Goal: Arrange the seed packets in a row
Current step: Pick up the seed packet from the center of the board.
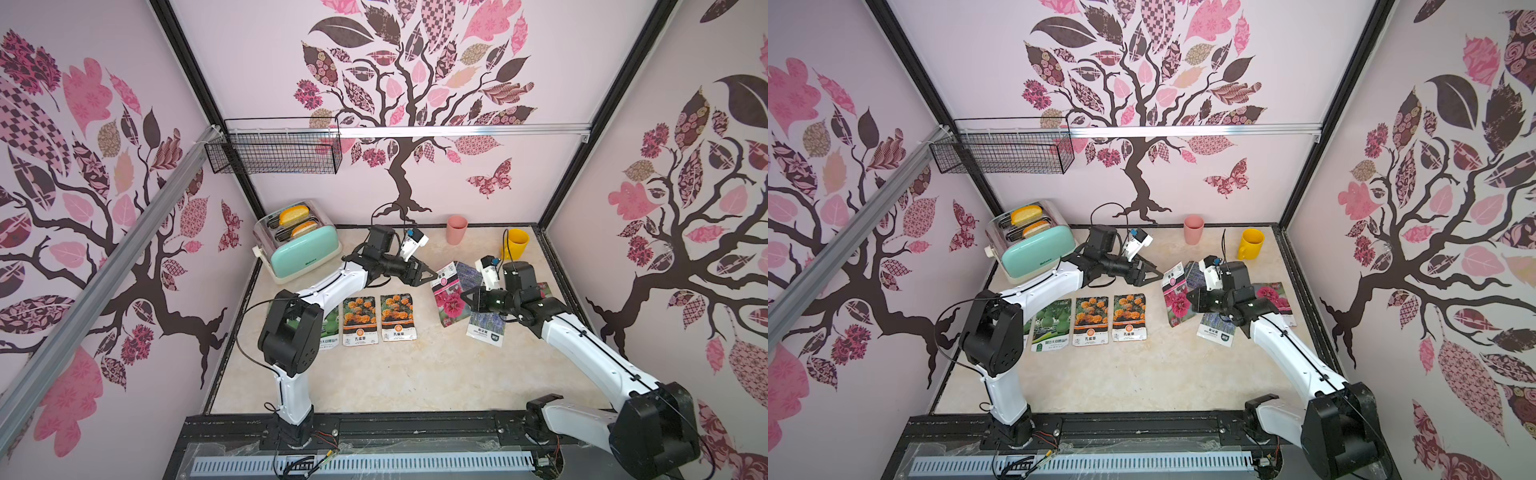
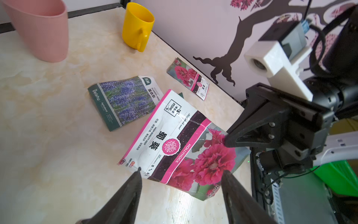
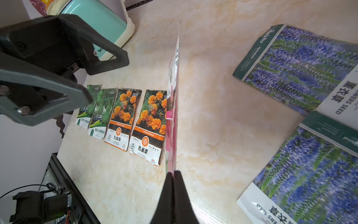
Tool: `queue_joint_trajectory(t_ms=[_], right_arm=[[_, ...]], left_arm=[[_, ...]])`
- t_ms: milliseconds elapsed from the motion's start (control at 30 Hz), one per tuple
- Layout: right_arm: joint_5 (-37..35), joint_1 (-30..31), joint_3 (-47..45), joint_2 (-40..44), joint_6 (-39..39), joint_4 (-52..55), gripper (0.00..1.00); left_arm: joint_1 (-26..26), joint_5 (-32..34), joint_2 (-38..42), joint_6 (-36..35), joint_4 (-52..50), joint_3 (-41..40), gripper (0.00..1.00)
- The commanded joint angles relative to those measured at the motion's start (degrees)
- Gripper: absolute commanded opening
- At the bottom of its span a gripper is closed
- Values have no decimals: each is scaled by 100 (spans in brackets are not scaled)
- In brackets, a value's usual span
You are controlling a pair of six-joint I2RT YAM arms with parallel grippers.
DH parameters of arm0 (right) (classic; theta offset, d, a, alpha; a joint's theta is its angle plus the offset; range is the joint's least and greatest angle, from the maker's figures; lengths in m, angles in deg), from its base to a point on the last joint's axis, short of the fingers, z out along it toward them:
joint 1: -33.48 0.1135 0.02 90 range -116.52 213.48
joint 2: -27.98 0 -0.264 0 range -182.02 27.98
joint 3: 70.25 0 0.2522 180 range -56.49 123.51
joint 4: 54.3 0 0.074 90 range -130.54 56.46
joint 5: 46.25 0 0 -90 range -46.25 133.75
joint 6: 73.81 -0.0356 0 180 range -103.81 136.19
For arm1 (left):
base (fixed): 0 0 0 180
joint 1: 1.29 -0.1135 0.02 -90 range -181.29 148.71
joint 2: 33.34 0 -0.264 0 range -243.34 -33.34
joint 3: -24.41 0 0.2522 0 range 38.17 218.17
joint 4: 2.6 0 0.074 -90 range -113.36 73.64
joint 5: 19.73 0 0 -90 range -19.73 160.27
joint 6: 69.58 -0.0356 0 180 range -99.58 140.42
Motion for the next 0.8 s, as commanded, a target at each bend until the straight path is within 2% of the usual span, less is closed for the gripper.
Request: queue_joint_trajectory(t_ms=[0,333,600,767], right_arm=[[312,65,62,72,89,12,0],[348,341,70,165,177,62,0],[464,393,87,167,221,53,0],[393,400,91,153,231,10,0]], left_arm=[[78,-261,-271,-771,-52,41,70],[95,-369,-862,-985,-14,665,71],[87,-366,-1154,-1452,-663,1177,71],[87,-793,-1188,-1458,-762,1085,70]])
